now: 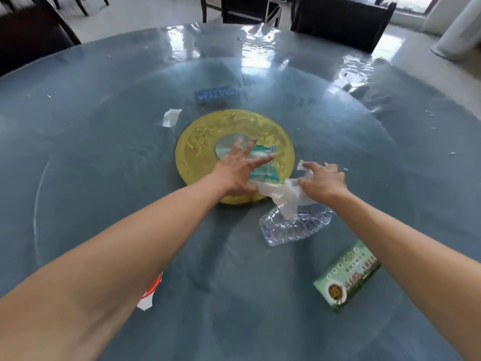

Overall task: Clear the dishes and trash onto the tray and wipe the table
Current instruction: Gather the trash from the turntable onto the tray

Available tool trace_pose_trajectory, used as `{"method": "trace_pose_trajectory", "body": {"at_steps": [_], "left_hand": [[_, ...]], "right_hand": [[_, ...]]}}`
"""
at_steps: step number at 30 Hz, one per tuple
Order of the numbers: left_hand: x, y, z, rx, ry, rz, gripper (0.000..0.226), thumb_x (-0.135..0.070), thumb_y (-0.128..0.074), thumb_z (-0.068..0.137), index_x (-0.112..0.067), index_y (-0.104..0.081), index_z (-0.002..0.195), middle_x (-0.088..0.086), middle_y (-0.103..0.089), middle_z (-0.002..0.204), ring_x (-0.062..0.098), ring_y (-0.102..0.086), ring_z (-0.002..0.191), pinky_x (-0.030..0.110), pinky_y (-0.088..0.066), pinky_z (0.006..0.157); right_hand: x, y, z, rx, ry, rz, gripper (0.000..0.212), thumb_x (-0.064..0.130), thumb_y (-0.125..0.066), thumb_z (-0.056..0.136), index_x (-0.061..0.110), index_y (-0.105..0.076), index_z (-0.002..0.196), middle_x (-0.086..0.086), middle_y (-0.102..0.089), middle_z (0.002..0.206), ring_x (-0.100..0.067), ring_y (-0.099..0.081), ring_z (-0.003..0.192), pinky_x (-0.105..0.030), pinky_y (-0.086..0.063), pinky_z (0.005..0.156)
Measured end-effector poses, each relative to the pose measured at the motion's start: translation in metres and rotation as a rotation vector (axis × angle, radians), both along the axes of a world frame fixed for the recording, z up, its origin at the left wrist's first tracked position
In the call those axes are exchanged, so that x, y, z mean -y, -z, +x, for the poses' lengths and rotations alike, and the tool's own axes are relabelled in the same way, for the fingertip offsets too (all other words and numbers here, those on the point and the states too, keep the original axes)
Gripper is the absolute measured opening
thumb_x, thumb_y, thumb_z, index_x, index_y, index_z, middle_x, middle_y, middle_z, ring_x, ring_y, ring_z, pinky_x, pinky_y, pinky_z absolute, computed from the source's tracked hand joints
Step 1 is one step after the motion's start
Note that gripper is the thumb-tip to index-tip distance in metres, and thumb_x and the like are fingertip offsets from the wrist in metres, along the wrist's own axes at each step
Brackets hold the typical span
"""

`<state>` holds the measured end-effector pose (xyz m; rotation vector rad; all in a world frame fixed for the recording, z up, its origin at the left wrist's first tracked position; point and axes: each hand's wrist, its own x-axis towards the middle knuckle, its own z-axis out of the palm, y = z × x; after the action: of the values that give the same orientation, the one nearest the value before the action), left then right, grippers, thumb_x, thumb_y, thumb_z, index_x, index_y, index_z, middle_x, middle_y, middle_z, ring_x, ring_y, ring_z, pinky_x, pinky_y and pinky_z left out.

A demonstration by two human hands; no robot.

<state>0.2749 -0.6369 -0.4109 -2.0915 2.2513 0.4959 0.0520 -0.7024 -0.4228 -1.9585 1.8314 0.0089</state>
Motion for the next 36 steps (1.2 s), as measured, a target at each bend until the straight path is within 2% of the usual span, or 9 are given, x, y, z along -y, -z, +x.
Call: {"method": "trace_pose_trajectory", "body": {"at_steps": [2, 4, 11, 18, 23, 25, 30, 34, 36], "left_hand": [[0.001, 0.008, -0.01, -0.083, -0.015, -0.019, 0.069, -0.026, -0.061, 0.088, -0.05, -0.04, 0.15, -0.005, -0.024, 0.167, 0.031, -0.03, 0.15, 0.048, -0.035, 0.118], [-0.004, 0.012, -0.017, -0.132, -0.052, -0.1, 0.054, -0.016, -0.058, 0.09, -0.038, -0.06, 0.139, -0.005, -0.043, 0.158, 0.026, -0.049, 0.139, 0.041, -0.042, 0.112], [-0.036, -0.014, -0.012, -0.17, -0.144, -0.273, 0.035, -0.009, -0.06, 0.095, -0.022, -0.073, 0.123, 0.009, -0.065, 0.134, 0.034, -0.063, 0.117, 0.043, -0.049, 0.098], [-0.088, -0.096, 0.0, -0.202, -0.192, -0.377, 0.038, -0.012, -0.064, 0.093, -0.024, -0.071, 0.128, 0.009, -0.066, 0.134, 0.034, -0.061, 0.121, 0.045, -0.051, 0.097], [-0.16, -0.135, -0.011, -0.316, -0.23, -0.418, 0.037, -0.012, -0.065, 0.091, -0.022, -0.072, 0.125, 0.006, -0.07, 0.128, 0.031, -0.062, 0.121, 0.036, -0.048, 0.097], [-0.197, -0.142, -0.022, -0.383, -0.235, -0.395, 0.037, -0.012, -0.066, 0.09, -0.02, -0.072, 0.125, 0.005, -0.069, 0.132, 0.027, -0.061, 0.125, 0.031, -0.044, 0.101], [-0.303, -0.125, -0.053, -0.525, -0.191, -0.221, 0.042, -0.015, -0.072, 0.084, -0.024, -0.072, 0.125, 0.007, -0.067, 0.134, 0.025, -0.062, 0.127, 0.04, -0.048, 0.108], [-0.38, -0.08, -0.085, -0.476, -0.113, -0.04, 0.051, -0.017, -0.071, 0.085, -0.037, -0.065, 0.132, 0.0, -0.056, 0.147, 0.025, -0.061, 0.128, 0.046, -0.051, 0.104], [-0.408, -0.058, -0.101, -0.405, -0.066, 0.023, 0.056, -0.017, -0.065, 0.088, -0.042, -0.06, 0.138, -0.006, -0.047, 0.155, 0.025, -0.059, 0.13, 0.044, -0.049, 0.106]], "right_hand": [[-0.001, 0.012, 0.0, 0.046, 0.003, -0.061, 0.047, 0.025, -0.054, 0.099, 0.033, -0.057, 0.145, -0.02, -0.039, 0.144, -0.043, -0.039, 0.135, -0.046, -0.037, 0.112], [-0.004, 0.015, -0.001, 0.129, 0.017, -0.141, 0.041, 0.019, -0.056, 0.098, 0.026, -0.065, 0.137, -0.018, -0.048, 0.134, -0.043, -0.052, 0.123, -0.041, -0.042, 0.105], [-0.03, -0.021, -0.002, 0.361, 0.052, -0.392, 0.027, 0.017, -0.064, 0.098, 0.016, -0.073, 0.124, -0.018, -0.06, 0.121, -0.036, -0.062, 0.109, -0.034, -0.045, 0.095], [-0.085, -0.093, -0.014, 0.413, 0.027, -0.482, 0.025, 0.019, -0.066, 0.098, 0.015, -0.073, 0.122, -0.017, -0.064, 0.119, -0.032, -0.063, 0.108, -0.022, -0.039, 0.089], [-0.164, -0.124, -0.036, 0.496, -0.01, -0.531, 0.025, 0.017, -0.068, 0.095, 0.017, -0.075, 0.119, -0.012, -0.066, 0.113, -0.027, -0.064, 0.101, -0.033, -0.052, 0.092], [-0.201, -0.132, -0.048, 0.518, 0.003, -0.532, 0.026, 0.018, -0.068, 0.095, 0.019, -0.074, 0.12, -0.007, -0.066, 0.113, -0.021, -0.062, 0.098, -0.032, -0.052, 0.091], [-0.308, -0.115, -0.086, 0.536, 0.035, -0.445, 0.038, 0.019, -0.069, 0.094, 0.024, -0.065, 0.131, -0.003, -0.071, 0.119, -0.024, -0.067, 0.099, -0.038, -0.054, 0.091], [-0.395, -0.077, -0.111, 0.51, 0.035, -0.283, 0.051, 0.018, -0.072, 0.094, 0.025, -0.056, 0.142, 0.003, -0.07, 0.118, -0.015, -0.064, 0.092, -0.027, -0.049, 0.084], [-0.426, -0.055, -0.12, 0.472, 0.015, -0.223, 0.055, 0.015, -0.073, 0.093, 0.021, -0.054, 0.145, -0.001, -0.071, 0.117, -0.019, -0.064, 0.094, -0.029, -0.048, 0.086]]}}
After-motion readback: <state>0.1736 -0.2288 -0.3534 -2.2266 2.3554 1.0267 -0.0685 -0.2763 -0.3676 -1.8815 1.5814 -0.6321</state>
